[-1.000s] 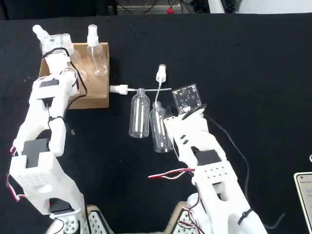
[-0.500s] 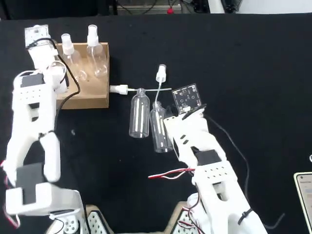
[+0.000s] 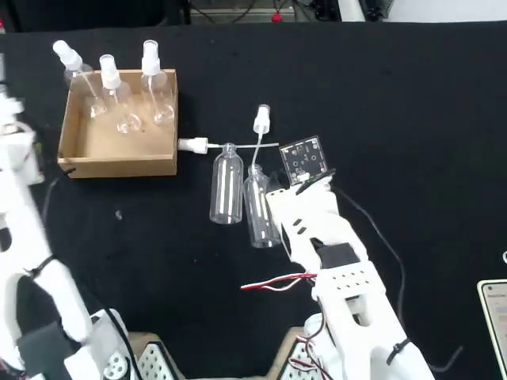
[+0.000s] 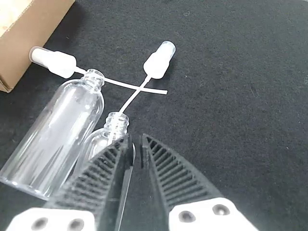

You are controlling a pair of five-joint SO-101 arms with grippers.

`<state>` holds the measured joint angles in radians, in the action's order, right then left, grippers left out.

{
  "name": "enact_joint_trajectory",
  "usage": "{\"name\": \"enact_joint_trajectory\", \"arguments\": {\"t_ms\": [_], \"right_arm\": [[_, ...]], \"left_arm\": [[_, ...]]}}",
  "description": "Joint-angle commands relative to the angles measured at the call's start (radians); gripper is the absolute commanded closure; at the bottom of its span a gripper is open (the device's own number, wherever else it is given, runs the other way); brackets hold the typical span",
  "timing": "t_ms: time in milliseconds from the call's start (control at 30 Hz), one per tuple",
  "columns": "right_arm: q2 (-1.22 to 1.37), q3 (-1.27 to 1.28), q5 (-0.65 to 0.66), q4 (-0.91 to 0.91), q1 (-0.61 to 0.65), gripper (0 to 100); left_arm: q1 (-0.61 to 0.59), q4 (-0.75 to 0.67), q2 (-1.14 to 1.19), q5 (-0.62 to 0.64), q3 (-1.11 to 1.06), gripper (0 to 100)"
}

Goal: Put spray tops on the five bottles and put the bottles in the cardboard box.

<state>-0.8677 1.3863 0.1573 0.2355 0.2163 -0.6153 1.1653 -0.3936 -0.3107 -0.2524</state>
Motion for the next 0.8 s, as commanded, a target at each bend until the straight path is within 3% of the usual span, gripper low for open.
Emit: {"name": "enact_joint_trajectory", "arguments": {"t_ms": [0, 133, 300, 433, 533, 633, 767], "right_arm": [[-0.013, -0.016, 0.002, -0.028, -0.015, 96.3], [-0.018, -0.016, 0.002, -0.028, -0.023, 96.3], [-0.019, -0.036, 0.002, -0.028, -0.121, 96.3], [-0.013, -0.044, -0.002, -0.028, -0.198, 96.6], [-0.013, -0.041, -0.048, -0.028, -0.207, 96.5], [-0.013, -0.038, -0.055, -0.028, -0.206, 96.5], [-0.013, -0.038, -0.055, -0.028, -0.204, 96.4]], "left_arm": [[-0.077, 0.074, -0.043, -0.068, 0.071, 94], [0.024, 0.279, -0.046, -0.101, 0.105, 91], [0.297, 0.473, -0.043, -0.025, 0.163, 75], [0.549, 0.445, -0.031, 0.069, 0.157, 76], [0.719, 0.344, -0.005, 0.176, 0.108, 75], [0.839, 0.242, 0.046, 0.27, 0.068, 75], [0.929, 0.144, 0.133, 0.282, 0.059, 75]]}}
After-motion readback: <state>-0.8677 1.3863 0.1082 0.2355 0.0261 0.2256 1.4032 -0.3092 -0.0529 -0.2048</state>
